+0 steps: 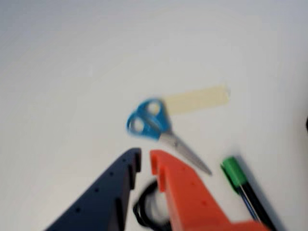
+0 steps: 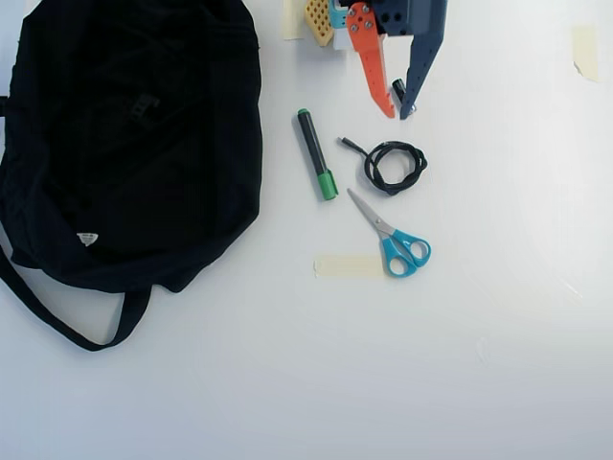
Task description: Put the bike light into the black bag
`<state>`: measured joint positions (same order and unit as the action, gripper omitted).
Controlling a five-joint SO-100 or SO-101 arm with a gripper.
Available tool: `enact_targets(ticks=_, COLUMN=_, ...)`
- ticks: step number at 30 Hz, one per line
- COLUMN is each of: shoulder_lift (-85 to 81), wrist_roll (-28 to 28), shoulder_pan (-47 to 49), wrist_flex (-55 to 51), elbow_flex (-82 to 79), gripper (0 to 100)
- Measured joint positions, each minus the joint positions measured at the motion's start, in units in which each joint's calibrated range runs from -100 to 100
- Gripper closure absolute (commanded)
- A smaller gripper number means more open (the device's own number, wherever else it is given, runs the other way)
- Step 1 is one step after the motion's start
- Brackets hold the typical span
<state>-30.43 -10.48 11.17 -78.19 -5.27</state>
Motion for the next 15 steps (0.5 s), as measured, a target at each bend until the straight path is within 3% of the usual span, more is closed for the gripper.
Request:
enact_targets(ticks=6, shoulder_lift=-16.9, wrist_roll=6.5, shoulder_pan=0.4, wrist_flex=1.9, elbow_flex=-17.9, gripper=98)
enact_targets(ticks=15, shoulder_lift=-41.3, wrist_roll=7.6, shoulder_pan=3.5, wrist_flex=17.6, elbow_flex=-54.0, gripper=98)
